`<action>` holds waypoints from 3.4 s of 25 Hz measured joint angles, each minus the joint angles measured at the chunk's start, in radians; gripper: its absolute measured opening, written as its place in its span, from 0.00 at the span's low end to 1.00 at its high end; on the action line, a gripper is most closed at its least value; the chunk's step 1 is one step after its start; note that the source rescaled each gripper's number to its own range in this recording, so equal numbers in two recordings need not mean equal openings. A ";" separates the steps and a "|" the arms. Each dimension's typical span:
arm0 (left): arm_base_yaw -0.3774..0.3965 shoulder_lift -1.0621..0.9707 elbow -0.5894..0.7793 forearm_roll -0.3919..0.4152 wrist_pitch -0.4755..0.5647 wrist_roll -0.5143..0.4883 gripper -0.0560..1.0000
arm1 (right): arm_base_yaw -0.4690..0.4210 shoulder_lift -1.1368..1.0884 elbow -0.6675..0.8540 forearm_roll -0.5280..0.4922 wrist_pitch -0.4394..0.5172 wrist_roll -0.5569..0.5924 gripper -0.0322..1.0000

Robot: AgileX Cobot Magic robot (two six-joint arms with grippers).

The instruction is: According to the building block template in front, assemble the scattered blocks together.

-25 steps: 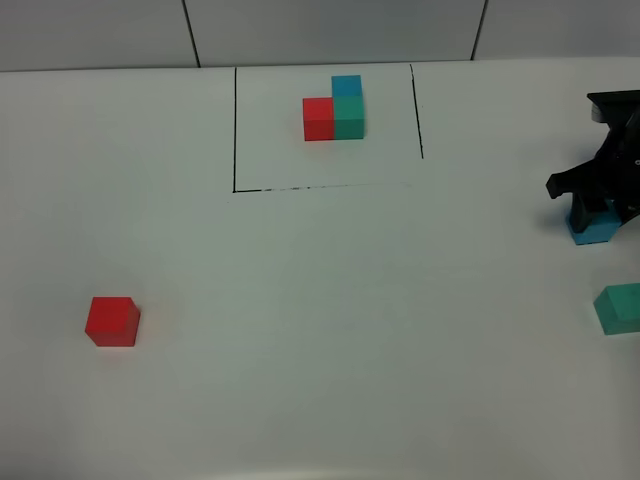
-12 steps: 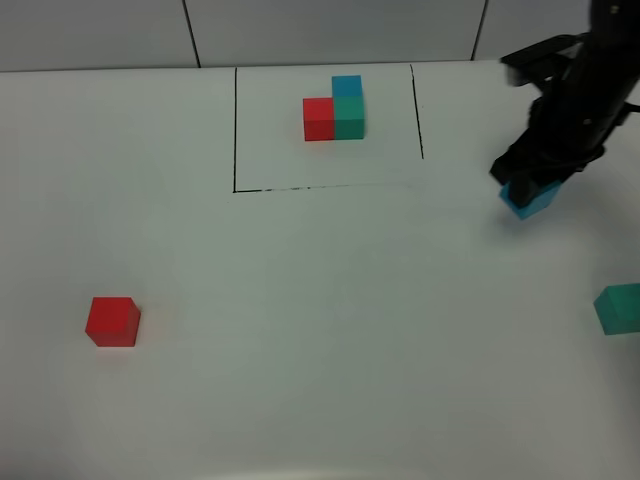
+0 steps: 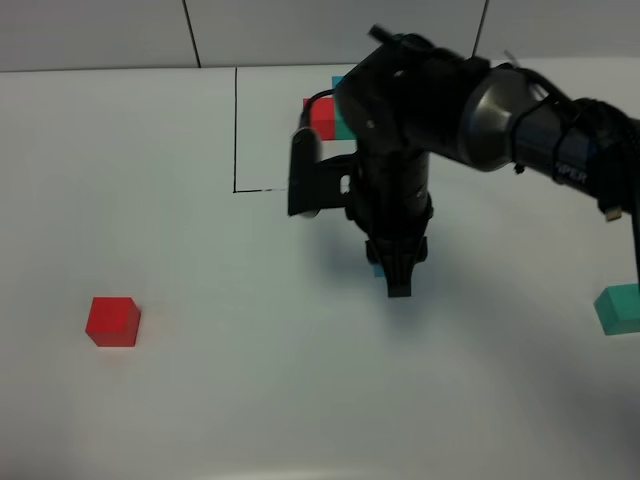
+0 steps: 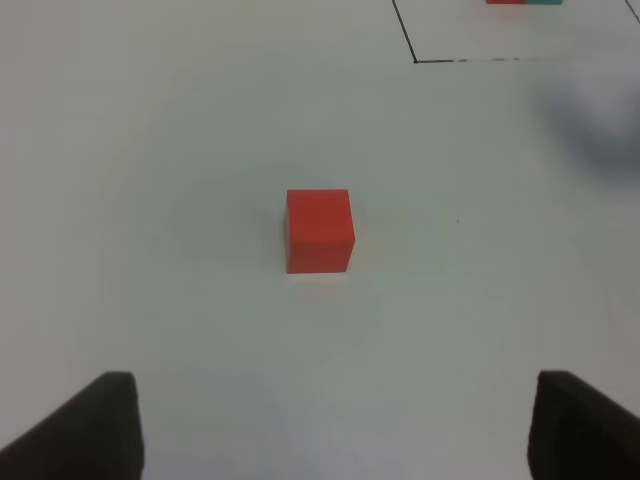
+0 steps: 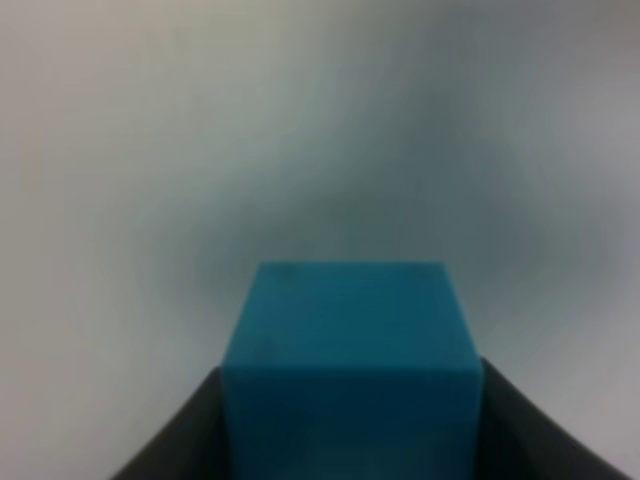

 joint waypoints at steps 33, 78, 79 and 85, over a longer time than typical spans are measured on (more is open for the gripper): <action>0.000 0.000 0.000 0.000 0.000 -0.001 0.89 | -0.153 0.174 -0.192 0.251 -0.105 -0.421 0.04; 0.000 0.000 0.000 0.000 0.000 0.000 0.89 | -0.155 0.341 -0.358 0.188 -0.018 -0.088 0.07; 0.000 0.000 0.000 0.000 0.000 0.000 0.89 | -0.155 0.344 -0.358 0.173 -0.019 -0.083 0.12; 0.000 0.000 0.000 0.000 0.000 0.000 0.89 | -0.157 0.335 -0.358 0.131 -0.027 -0.070 0.56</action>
